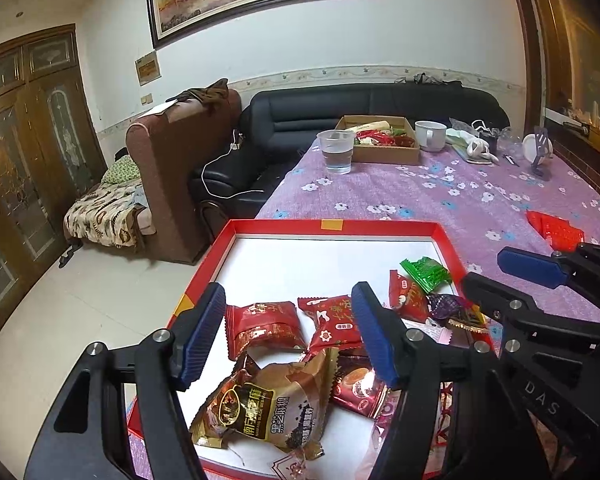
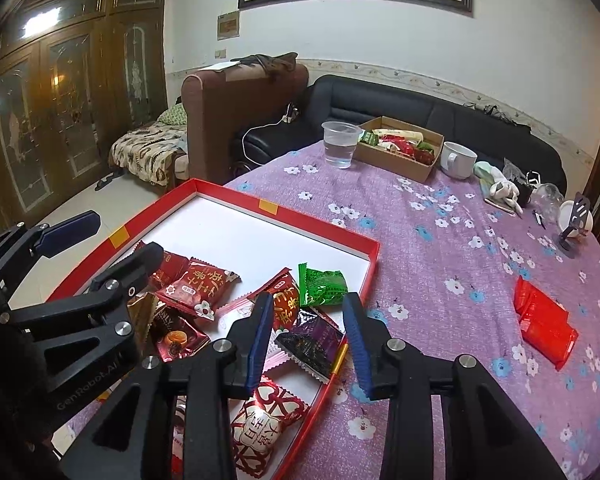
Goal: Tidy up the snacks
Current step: 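Withdraw both open grippers from the tray toward the red packets on the cloth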
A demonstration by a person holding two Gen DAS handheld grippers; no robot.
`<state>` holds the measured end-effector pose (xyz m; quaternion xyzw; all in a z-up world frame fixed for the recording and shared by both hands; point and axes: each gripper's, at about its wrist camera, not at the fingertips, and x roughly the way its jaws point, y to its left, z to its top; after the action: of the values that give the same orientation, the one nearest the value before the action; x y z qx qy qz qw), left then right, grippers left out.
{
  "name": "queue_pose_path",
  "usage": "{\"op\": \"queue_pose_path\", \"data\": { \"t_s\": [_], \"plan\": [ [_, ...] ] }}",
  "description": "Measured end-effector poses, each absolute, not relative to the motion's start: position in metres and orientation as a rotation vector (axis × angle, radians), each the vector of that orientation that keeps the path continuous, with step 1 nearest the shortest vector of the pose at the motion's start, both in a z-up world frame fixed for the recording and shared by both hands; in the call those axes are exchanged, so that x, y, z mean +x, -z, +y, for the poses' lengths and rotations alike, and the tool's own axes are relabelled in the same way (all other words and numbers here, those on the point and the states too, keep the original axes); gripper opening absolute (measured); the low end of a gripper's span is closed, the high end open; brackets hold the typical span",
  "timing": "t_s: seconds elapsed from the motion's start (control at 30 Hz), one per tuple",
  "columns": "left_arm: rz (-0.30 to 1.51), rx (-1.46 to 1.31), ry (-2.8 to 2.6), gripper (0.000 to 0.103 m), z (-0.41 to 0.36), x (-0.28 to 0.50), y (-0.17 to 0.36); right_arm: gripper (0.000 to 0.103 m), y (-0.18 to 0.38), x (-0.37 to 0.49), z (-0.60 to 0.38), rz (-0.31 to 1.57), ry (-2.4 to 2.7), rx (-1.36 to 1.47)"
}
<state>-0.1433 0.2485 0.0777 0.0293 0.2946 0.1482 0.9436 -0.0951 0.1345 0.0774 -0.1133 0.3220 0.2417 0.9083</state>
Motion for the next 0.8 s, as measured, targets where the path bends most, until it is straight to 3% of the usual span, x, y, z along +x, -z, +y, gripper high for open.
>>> {"op": "queue_pose_path", "data": {
  "t_s": [0.8],
  "plan": [
    [0.619,0.145,-0.276,0.065,0.205,-0.131,-0.082,0.037,-0.078,-0.08,0.089,0.671,-0.48,-0.151]
  ]
}}
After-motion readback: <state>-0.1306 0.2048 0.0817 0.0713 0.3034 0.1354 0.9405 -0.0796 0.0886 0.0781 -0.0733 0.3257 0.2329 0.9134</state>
